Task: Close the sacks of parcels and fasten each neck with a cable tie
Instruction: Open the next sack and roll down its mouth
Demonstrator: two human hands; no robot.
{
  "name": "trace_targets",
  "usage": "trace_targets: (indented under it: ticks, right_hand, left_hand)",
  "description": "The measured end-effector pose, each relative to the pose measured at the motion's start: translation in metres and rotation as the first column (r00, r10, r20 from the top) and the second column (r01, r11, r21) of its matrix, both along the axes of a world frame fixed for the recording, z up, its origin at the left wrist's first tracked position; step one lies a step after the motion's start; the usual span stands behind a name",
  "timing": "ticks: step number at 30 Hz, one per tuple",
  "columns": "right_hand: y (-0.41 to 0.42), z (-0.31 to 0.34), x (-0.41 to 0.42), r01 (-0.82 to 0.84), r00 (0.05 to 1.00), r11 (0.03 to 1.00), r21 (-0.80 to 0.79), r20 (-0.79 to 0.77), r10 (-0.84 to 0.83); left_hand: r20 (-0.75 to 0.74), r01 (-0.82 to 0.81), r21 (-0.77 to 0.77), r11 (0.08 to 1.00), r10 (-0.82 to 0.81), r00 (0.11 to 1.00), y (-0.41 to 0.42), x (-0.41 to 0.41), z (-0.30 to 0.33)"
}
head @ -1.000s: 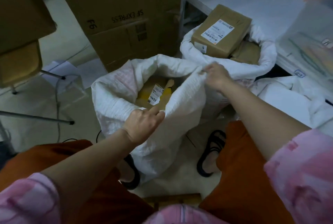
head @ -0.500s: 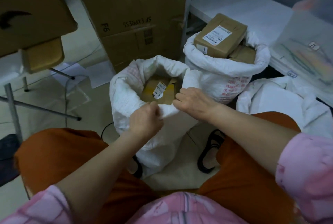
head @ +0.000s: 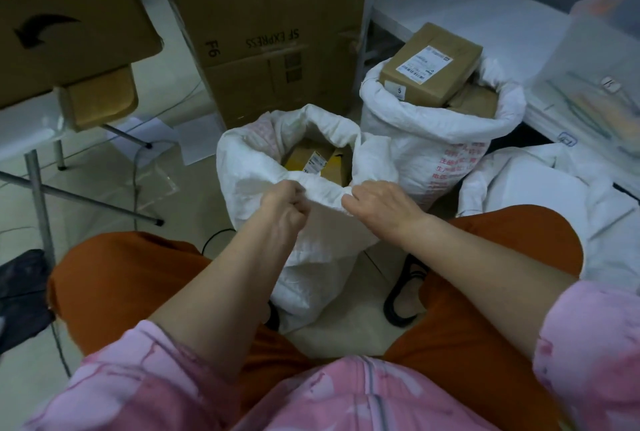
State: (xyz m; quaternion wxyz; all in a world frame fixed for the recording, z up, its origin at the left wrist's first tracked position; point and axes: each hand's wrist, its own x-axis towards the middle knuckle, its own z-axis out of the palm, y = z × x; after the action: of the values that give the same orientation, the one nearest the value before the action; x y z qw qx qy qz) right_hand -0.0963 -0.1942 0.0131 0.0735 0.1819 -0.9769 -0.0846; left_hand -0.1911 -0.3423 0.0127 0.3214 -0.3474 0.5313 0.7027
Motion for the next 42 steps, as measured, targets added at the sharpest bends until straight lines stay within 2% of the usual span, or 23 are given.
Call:
trace_targets:
  ticks: [2,3,5,6,9,11,13,15,16,18,21,22,23,24,26,27,28,29,31,33,36,39,42]
  right_hand:
    - [0.004,0.006,0.0,0.252,0.93,0.962,-0.1,0.3,-0.213]
    - [0.004,0.014,-0.003,0.364,0.894,0.9,-0.24,0.363,-0.265]
    - [-0.003,0.026,-0.017,0.433,0.896,0.784,-0.444,0.306,-0.321]
    - [-0.008,0.028,-0.026,0.432,0.896,0.798,-0.42,0.3,-0.326]
    - [-0.033,0.029,-0.042,0.494,0.824,0.813,-0.308,0.466,-0.324]
    - [-0.043,0.022,-0.043,0.509,0.815,0.813,-0.284,0.463,-0.349]
    - [-0.046,0.013,-0.042,0.452,0.858,0.872,-0.191,0.359,-0.366]
    - [-0.047,0.003,-0.036,0.304,0.94,0.948,-0.093,0.191,-0.283]
    - [-0.049,-0.003,-0.033,0.221,0.969,0.975,-0.033,0.12,-0.216]
    - [-0.051,-0.011,-0.027,0.101,0.995,0.995,0.027,-0.015,-0.101]
    - [-0.052,-0.021,-0.023,-0.042,0.988,0.997,0.062,-0.145,0.05]
    - [-0.053,-0.021,-0.021,-0.075,0.979,0.995,0.062,-0.184,0.085]
    - [-0.052,-0.021,-0.02,-0.091,0.97,0.994,0.061,-0.222,0.103]
    - [-0.05,-0.02,-0.018,-0.105,0.96,0.993,0.058,-0.255,0.116]
    - [-0.04,-0.02,-0.013,-0.117,0.955,0.992,0.036,-0.272,0.122]
    - [-0.034,-0.019,-0.011,-0.11,0.964,0.994,0.016,-0.242,0.11]
    - [-0.029,-0.017,-0.009,-0.071,0.981,0.997,-0.007,-0.183,0.068]
    - [-0.026,-0.014,-0.007,0.01,0.996,1.0,-0.014,-0.087,-0.011]
    - [-0.024,-0.011,-0.007,0.154,0.983,0.987,-0.054,0.112,-0.147]
    - [-0.028,-0.005,-0.018,0.327,0.933,0.926,-0.189,0.222,-0.284]
    - [-0.045,0.006,-0.039,0.473,0.875,0.764,-0.439,0.331,-0.352]
    - [-0.054,0.007,-0.053,0.603,0.774,0.654,-0.458,0.533,-0.341]
    - [-0.06,0.004,-0.056,0.611,0.755,0.662,-0.434,0.569,-0.324]
  left_hand:
    - [0.187,-0.146,0.215,0.966,0.106,0.977,-0.002,0.005,-0.005]
    - [0.237,-0.155,0.273,0.949,0.09,0.967,-0.003,0.009,-0.009]
    - [0.286,-0.134,0.376,0.917,0.023,0.958,-0.003,0.016,-0.015]
    - [0.294,-0.119,0.419,0.9,-0.011,0.956,-0.004,0.019,-0.017]
    - [0.267,-0.072,0.424,0.903,-0.049,0.962,-0.007,0.024,-0.014]
    - [0.18,0.017,0.263,0.965,-0.066,0.981,-0.014,0.023,-0.01]
    - [0.03,0.079,-0.104,0.991,-0.076,0.997,-0.025,0.021,-0.004]
    - [-0.205,-0.022,-0.47,0.882,-0.085,0.975,-0.036,0.015,0.001]
    - [-0.279,-0.038,-0.556,0.831,-0.143,0.95,-0.039,0.009,0.004]
    - [-0.275,0.102,-0.651,0.752,-0.358,0.892,-0.035,-0.002,0.014]
    - [-0.102,0.346,-0.769,0.538,-0.637,0.764,-0.016,-0.009,0.024]
    - [-0.058,0.393,-0.775,0.496,-0.674,0.737,-0.011,-0.008,0.024]
    - [-0.035,0.418,-0.768,0.485,-0.684,0.728,-0.007,-0.012,0.018]
    - [-0.061,0.424,-0.714,0.558,-0.652,0.756,-0.003,-0.016,0.014]
    - [-0.067,0.409,-0.482,0.775,-0.498,0.865,-0.001,-0.024,0.01]
    - [-0.014,0.369,-0.332,0.868,-0.396,0.918,-0.003,-0.027,0.01]
    - [0.036,0.227,-0.159,0.961,-0.224,0.974,-0.006,-0.026,0.008]
    - [0.111,0.045,-0.019,0.999,-0.043,0.993,-0.009,-0.025,0.003]
    - [0.214,-0.208,0.175,0.962,0.169,0.962,-0.016,-0.012,-0.001]
    - [0.28,-0.27,0.255,0.929,0.196,0.94,-0.018,-0.001,-0.009]
    - [0.274,-0.259,0.286,0.923,0.18,0.945,-0.019,0.008,-0.008]
    - [0.226,-0.242,0.254,0.936,0.186,0.956,-0.026,0.007,-0.009]
    - [0.179,-0.189,0.217,0.958,0.151,0.972,-0.034,0.005,-0.012]
